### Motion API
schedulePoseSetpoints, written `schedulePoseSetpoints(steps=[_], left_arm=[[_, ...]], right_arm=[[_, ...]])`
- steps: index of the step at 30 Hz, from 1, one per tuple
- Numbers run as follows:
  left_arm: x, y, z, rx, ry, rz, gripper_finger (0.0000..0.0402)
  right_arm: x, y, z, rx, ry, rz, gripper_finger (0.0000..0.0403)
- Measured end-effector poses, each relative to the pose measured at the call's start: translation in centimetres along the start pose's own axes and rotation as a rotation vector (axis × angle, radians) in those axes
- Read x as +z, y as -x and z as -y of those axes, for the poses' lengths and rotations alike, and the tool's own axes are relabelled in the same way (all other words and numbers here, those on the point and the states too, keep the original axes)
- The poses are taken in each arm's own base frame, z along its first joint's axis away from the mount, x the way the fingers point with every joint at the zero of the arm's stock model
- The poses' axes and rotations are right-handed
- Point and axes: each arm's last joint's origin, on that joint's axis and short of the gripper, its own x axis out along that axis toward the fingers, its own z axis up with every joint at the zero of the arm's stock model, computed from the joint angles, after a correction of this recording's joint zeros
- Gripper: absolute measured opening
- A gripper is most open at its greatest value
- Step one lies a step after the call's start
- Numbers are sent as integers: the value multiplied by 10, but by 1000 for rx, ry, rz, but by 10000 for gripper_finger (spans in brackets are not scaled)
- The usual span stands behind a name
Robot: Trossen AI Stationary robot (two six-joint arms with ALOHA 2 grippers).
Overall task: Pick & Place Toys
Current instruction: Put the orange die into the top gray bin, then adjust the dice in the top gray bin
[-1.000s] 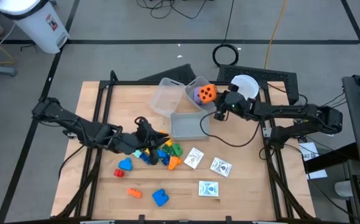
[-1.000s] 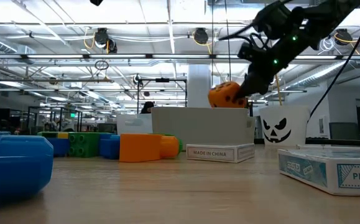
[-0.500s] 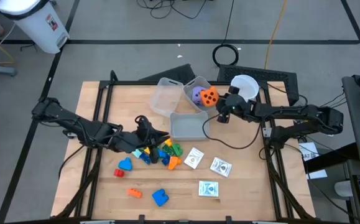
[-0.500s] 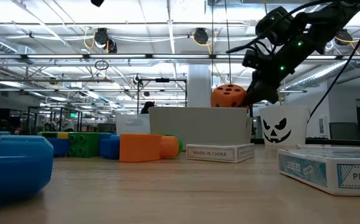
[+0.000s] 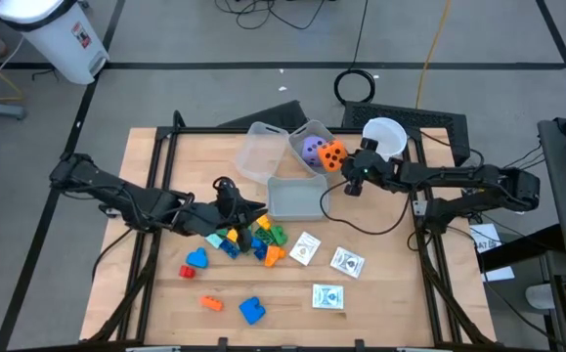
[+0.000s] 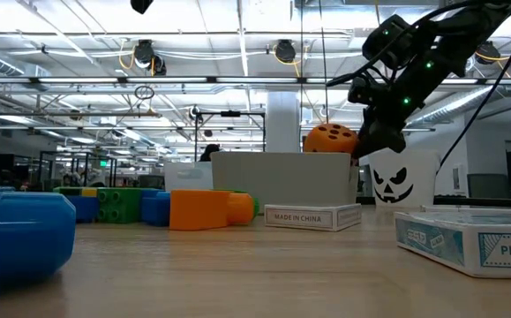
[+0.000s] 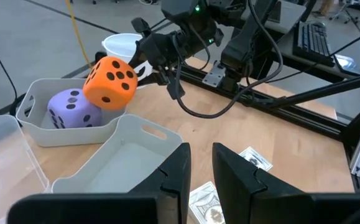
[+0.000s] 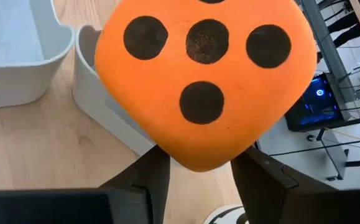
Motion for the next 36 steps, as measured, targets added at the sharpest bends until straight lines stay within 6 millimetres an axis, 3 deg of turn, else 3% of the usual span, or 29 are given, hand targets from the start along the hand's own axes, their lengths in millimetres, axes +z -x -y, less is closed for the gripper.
schedulePoseSetpoints(steps=[7, 17, 31, 36], left_arm=[[0, 0, 0, 0, 1, -1, 72], [0, 0, 0, -1, 3, -4, 72], [0, 0, 0, 0, -2, -4, 72], [0, 0, 0, 2, -11, -3, 72]], right_arm=[[2, 8, 0, -31, 14, 11, 146], [9, 34, 9, -66, -25, 120, 146], [17, 40, 17, -107, -80, 222, 146], [31, 46, 23, -90, -99, 350, 146]])
